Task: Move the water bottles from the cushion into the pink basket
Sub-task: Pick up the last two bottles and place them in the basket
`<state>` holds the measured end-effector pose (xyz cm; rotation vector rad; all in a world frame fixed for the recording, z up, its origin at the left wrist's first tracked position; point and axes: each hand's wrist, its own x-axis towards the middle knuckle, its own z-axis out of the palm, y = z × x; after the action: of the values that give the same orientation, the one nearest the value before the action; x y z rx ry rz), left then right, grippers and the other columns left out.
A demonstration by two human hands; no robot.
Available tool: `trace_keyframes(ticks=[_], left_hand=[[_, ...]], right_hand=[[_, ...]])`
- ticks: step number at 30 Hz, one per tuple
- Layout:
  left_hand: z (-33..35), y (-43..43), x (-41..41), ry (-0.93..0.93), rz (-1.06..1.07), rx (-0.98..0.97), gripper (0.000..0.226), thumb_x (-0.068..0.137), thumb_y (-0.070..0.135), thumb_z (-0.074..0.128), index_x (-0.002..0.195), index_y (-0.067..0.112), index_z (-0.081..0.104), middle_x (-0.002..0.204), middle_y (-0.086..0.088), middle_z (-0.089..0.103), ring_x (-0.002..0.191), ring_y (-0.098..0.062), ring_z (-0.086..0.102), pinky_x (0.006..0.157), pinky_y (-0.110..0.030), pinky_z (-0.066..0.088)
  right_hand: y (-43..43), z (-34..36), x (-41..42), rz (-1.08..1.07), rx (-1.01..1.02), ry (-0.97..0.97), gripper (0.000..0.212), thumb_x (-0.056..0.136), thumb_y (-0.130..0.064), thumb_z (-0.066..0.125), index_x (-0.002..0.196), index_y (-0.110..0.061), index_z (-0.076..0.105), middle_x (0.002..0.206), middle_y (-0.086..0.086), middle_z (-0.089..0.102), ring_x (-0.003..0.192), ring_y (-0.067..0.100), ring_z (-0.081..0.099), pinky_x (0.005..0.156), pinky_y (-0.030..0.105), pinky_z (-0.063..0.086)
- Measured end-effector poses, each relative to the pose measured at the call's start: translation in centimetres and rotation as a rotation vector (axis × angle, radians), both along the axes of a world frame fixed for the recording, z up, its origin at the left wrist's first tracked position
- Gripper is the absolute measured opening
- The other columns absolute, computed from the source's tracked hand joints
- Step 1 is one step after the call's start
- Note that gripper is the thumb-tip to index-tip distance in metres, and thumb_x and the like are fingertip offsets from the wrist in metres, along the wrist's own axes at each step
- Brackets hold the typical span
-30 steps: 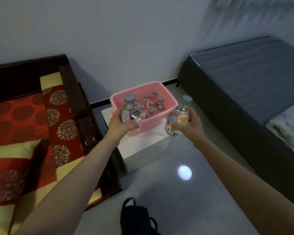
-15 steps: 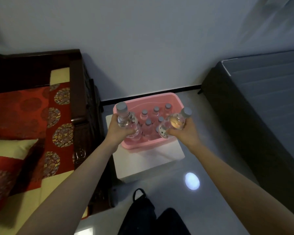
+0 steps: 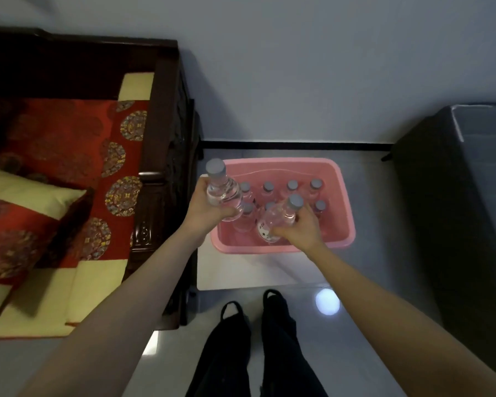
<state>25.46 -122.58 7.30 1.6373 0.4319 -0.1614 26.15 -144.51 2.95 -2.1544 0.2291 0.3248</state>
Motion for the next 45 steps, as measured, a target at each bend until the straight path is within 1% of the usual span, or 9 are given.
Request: trace_keyframes(ticks=[6, 11, 14, 18, 22, 27, 32, 38, 45], left_hand=[[-1.4, 0.2, 0.3, 0.026, 0.061, 0.013, 0.078, 0.058, -0.006, 0.082, 0.123, 0.013, 0.044, 0.116, -0.007, 0.06, 0.102, -0.018, 0.063, 0.087, -0.03, 0.051], [-2.6, 0.2, 0.8, 0.044, 0.059, 0.052, 0.078, 0.057, 0.002, 0.086, 0.123, 0.017, 0.045, 0.115, -0.004, 0.061, 0.102, -0.014, 0.063, 0.086, -0.026, 0.05], [-3.2, 0.1, 0.9, 0.048, 0.037, 0.078, 0.081, 0.055, 0.007, 0.088, 0.123, 0.019, 0.045, 0.116, -0.002, 0.062, 0.103, -0.013, 0.063, 0.088, -0.027, 0.051], [-4.0, -0.2, 1.2, 0.042, -0.042, 0.204, 0.078, 0.057, 0.015, 0.089, 0.12, 0.024, 0.045, 0.109, 0.008, 0.061, 0.1, -0.007, 0.061, 0.084, -0.026, 0.05], [-4.8, -0.1, 1.1, -0.001, -0.222, 0.488, 0.072, 0.057, 0.02, 0.085, 0.118, 0.021, 0.046, 0.099, 0.016, 0.049, 0.106, -0.018, 0.048, 0.082, -0.029, 0.041], [-5.9, -0.2, 0.5, -0.059, -0.417, 0.639, 0.071, 0.06, 0.027, 0.078, 0.121, 0.029, 0.042, 0.108, 0.01, 0.056, 0.099, -0.02, 0.044, 0.076, -0.03, 0.04], [-6.9, -0.3, 0.8, -0.107, -0.511, 0.646, 0.071, 0.058, 0.025, 0.081, 0.119, 0.028, 0.044, 0.112, 0.016, 0.043, 0.101, -0.011, 0.052, 0.081, -0.029, 0.048], [-8.3, -0.7, 0.8, -0.046, -0.576, 0.759, 0.073, 0.061, 0.027, 0.081, 0.124, 0.02, 0.045, 0.12, 0.004, 0.053, 0.107, -0.021, 0.048, 0.086, -0.028, 0.04], [-8.5, -2.1, 1.2, 0.04, -0.626, 0.633, 0.074, 0.066, 0.035, 0.079, 0.131, 0.024, 0.044, 0.124, 0.003, 0.058, 0.112, -0.018, 0.054, 0.089, -0.026, 0.042]], right_hand=[[0.3, -3.6, 2.1, 0.387, -0.195, 0.104, 0.073, 0.047, -0.03, 0.092, 0.114, -0.014, 0.067, 0.106, 0.0, 0.071, 0.095, 0.018, 0.067, 0.085, 0.032, 0.055], [1.0, -5.2, 3.9, 0.669, -0.264, 0.057, 0.044, 0.065, -0.039, 0.079, 0.102, -0.019, 0.068, 0.103, 0.003, 0.072, 0.095, 0.023, 0.066, 0.082, 0.033, 0.054], [1.4, -5.8, 4.6, 0.868, -0.383, 0.075, 0.033, 0.07, -0.031, 0.072, 0.101, -0.02, 0.066, 0.102, 0.003, 0.07, 0.093, 0.025, 0.065, 0.074, 0.03, 0.051], [1.3, -7.8, 5.3, 1.031, -0.513, 0.096, 0.056, 0.072, -0.005, 0.062, 0.125, -0.022, 0.058, 0.106, 0.011, 0.068, 0.094, 0.03, 0.064, 0.071, 0.035, 0.053], [1.8, -8.8, 5.9, 1.125, -0.65, 0.042, 0.042, 0.074, -0.009, 0.063, 0.115, -0.02, 0.06, 0.102, 0.01, 0.068, 0.092, 0.031, 0.064, 0.061, 0.031, 0.041], [1.9, -10.3, 5.8, 1.123, -0.712, 0.001, 0.034, 0.076, -0.013, 0.061, 0.109, -0.02, 0.06, 0.099, 0.008, 0.069, 0.09, 0.03, 0.066, 0.059, 0.033, 0.042], [1.5, -9.3, 6.0, 1.086, -0.608, 0.067, 0.037, 0.077, -0.012, 0.058, 0.112, -0.021, 0.06, 0.102, 0.008, 0.067, 0.091, 0.03, 0.065, 0.065, 0.036, 0.052], [-0.5, -5.2, 6.0, 0.686, -0.303, 0.043, 0.053, 0.074, -0.009, 0.064, 0.125, -0.022, 0.061, 0.111, 0.0, 0.07, 0.099, 0.019, 0.066, 0.076, 0.034, 0.054], [0.4, -6.4, 4.3, 0.796, -0.344, -0.059, 0.057, 0.067, -0.062, 0.067, 0.113, -0.029, 0.065, 0.1, -0.002, 0.068, 0.098, 0.02, 0.056, 0.079, 0.037, 0.05]])
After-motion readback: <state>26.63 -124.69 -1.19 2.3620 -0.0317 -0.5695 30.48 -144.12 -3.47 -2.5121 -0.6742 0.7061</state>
